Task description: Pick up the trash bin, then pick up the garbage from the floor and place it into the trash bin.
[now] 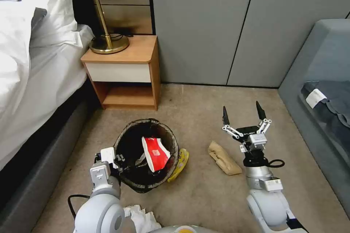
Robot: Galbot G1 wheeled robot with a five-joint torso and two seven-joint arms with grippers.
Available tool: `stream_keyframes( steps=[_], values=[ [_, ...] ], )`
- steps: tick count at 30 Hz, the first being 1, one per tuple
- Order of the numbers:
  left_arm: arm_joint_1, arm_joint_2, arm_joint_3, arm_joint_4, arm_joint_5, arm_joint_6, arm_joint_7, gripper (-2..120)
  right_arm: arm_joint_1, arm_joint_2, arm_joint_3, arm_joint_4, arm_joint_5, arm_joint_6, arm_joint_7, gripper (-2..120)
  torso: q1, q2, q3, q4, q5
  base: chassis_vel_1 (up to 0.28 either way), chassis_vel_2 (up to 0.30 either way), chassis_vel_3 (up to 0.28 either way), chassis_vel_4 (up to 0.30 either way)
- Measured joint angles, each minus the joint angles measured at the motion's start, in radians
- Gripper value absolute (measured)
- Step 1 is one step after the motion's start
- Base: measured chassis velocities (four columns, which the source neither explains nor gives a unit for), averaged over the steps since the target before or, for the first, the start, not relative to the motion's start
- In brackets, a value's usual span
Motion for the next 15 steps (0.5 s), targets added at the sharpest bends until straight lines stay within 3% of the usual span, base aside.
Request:
stream_keyframes(
  steps=[8, 15],
  values=[
    [0.001, 0.0, -0.001, -0.002, -0.001, 0.0, -0.001, 0, 0.059, -0.117, -0.08, -0.069, 0.105, -0.283, -0.071, 100, 0.0, 0.0, 0.0, 0.0001, -0.0001, 0.0, 0.0, 0.0, 0.0],
    [0.0, 0.0, -0.001, -0.005, -0.002, 0.0, -0.001, 0, 0.126, -0.173, -0.143, -0.197, 0.16, -0.378, -0.121, 100, 0.0, 0.0, 0.0, 0.0001, 0.0, 0.0, 0.0, 0.0, 0.0]
  ],
)
